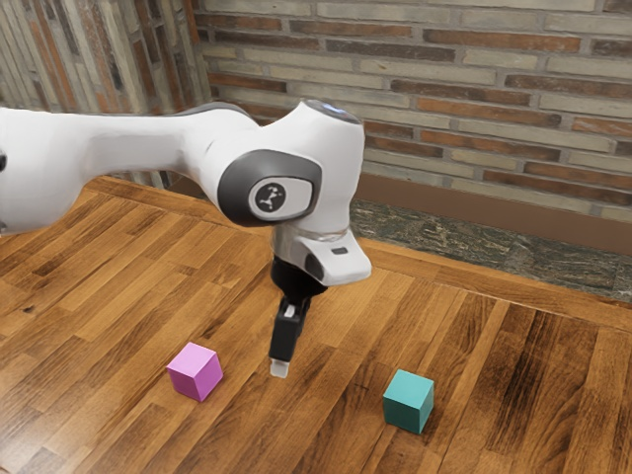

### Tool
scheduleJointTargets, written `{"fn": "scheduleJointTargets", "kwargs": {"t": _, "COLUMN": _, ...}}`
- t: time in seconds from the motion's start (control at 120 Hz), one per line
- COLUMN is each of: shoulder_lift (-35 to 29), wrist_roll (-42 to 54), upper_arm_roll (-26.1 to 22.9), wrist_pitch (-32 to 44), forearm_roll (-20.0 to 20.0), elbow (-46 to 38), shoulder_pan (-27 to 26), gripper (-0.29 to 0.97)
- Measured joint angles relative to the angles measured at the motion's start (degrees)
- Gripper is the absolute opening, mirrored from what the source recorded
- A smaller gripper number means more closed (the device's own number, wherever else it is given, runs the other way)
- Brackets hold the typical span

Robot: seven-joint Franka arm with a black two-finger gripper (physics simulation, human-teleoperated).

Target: Pick up the blue block with one arm, and put the blue block on the pink block with one arm

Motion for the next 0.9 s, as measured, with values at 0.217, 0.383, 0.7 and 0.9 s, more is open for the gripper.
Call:
{"fn": "scheduleJointTargets", "kwargs": {"t": 0.217, "shoulder_lift": 1.5, "wrist_roll": -5.8, "upper_arm_roll": 0.1, "wrist_pitch": 12.1, "forearm_roll": -2.8, "elbow": -2.5, "shoulder_pan": -1.9, "gripper": 0.68}}
{"fn": "scheduleJointTargets", "kwargs": {"t": 0.383, "shoulder_lift": 4.3, "wrist_roll": -10.7, "upper_arm_roll": 0.0, "wrist_pitch": 18.9, "forearm_roll": -4.3, "elbow": -3.5, "shoulder_pan": -4.2, "gripper": 0.68}}
{"fn": "scheduleJointTargets", "kwargs": {"t": 0.7, "shoulder_lift": 8.9, "wrist_roll": -19.8, "upper_arm_roll": 0.1, "wrist_pitch": 28.5, "forearm_roll": -5.1, "elbow": -6.4, "shoulder_pan": -4.2, "gripper": 0.68}}
{"fn": "scheduleJointTargets", "kwargs": {"t": 0.9, "shoulder_lift": 11.0, "wrist_roll": -25.1, "upper_arm_roll": 0.2, "wrist_pitch": 31.8, "forearm_roll": -4.9, "elbow": -5.5, "shoulder_pan": -4.3, "gripper": 0.68}}
